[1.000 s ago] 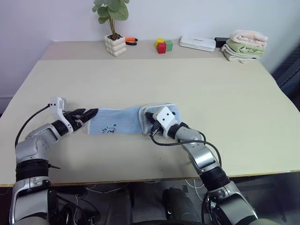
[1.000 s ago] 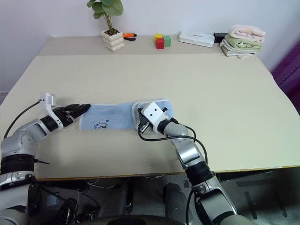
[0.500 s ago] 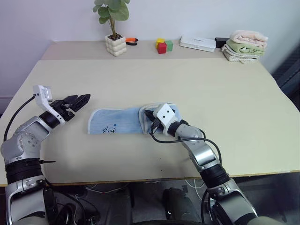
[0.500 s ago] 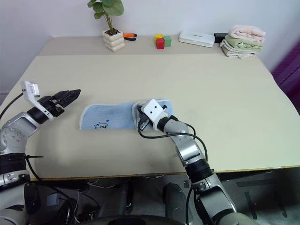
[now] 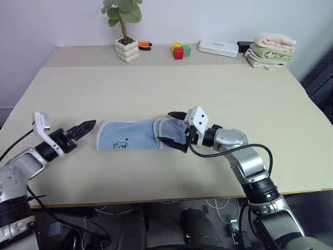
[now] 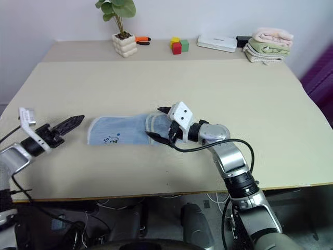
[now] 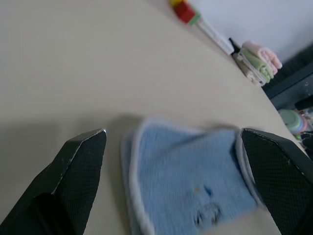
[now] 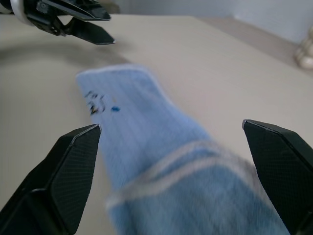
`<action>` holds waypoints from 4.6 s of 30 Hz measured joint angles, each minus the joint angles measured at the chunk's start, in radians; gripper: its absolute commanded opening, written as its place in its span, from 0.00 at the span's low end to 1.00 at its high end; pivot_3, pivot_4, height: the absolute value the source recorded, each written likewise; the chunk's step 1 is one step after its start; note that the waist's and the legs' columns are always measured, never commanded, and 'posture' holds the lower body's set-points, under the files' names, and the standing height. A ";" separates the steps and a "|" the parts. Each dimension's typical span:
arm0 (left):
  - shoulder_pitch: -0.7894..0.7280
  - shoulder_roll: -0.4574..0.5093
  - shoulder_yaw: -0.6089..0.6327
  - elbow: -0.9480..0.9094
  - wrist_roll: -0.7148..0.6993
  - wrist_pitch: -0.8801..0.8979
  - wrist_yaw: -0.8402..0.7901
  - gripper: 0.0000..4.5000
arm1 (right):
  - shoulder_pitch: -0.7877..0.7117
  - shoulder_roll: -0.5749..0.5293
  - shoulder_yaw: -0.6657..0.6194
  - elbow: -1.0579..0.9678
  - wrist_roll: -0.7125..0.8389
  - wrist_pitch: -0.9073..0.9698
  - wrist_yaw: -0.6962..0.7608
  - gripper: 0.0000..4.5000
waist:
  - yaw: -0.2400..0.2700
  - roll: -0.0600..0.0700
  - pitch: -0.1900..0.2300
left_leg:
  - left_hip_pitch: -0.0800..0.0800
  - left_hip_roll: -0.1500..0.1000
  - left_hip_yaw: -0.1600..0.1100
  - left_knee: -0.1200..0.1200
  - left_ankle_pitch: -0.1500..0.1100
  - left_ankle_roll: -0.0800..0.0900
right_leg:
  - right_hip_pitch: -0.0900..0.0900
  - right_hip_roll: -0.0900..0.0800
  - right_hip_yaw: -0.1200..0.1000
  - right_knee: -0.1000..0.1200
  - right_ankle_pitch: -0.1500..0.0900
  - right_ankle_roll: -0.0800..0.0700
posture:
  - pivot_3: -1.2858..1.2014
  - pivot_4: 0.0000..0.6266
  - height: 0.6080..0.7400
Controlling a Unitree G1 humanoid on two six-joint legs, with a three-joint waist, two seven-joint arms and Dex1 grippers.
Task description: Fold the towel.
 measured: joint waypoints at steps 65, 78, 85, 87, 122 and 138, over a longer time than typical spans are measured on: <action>0.120 -0.233 -0.218 -0.336 -0.621 -0.165 0.621 0.01 | 0.011 -0.152 -0.204 0.008 0.185 0.148 0.050 1.00 | 0.005 -0.001 -0.001 | 0.001 -0.002 0.000 -0.001 0.000 -0.001 | 0.002 -0.001 0.001 -0.006 -0.004 -0.009 | 0.52 0.24 1.00; -0.190 -0.245 -0.553 -0.295 -0.319 -0.126 0.350 0.01 | 0.082 -0.306 -0.319 0.028 0.267 0.202 0.136 1.00 | 0.010 -0.001 -0.001 | -0.001 -0.003 0.000 -0.001 0.000 -0.001 | 0.003 -0.001 0.001 -0.008 -0.004 -0.008 | 0.52 0.24 1.00; -0.292 -0.333 -0.686 -0.152 -0.138 -0.137 0.196 0.01 | 0.162 -0.343 -0.375 -0.011 0.295 0.204 0.148 1.00 | 0.009 -0.001 0.000 | -0.001 -0.003 -0.001 0.000 0.000 -0.001 | 0.002 0.000 0.001 -0.008 -0.004 -0.008 | 0.52 0.24 1.00; -0.335 -0.373 -0.713 -0.086 -0.074 -0.163 0.156 0.01 | 0.178 -0.345 -0.388 -0.033 0.296 0.205 0.142 1.00 | 0.011 -0.001 0.000 | -0.001 -0.003 -0.001 0.000 0.000 -0.001 | 0.002 0.000 0.001 -0.008 -0.004 -0.008 | 0.52 0.24 1.00; -0.429 -0.519 -0.543 0.039 0.204 -0.300 -0.010 0.59 | 0.086 -0.149 -0.378 -0.087 0.305 0.171 -0.106 0.59 | 0.009 0.000 0.000 | -0.001 -0.003 -0.002 0.000 0.000 0.000 | 0.002 0.000 0.001 -0.006 -0.002 -0.003 | 0.52 0.24 1.00; -0.382 -0.678 -0.594 0.157 0.441 -0.541 0.179 0.01 | 0.057 0.263 -0.176 0.003 -0.037 0.036 -0.633 0.00 | 0.008 0.000 0.000 | -0.001 -0.003 -0.002 -0.001 0.000 -0.001 | 0.001 0.000 0.000 -0.004 -0.002 -0.003 | 0.52 0.24 1.00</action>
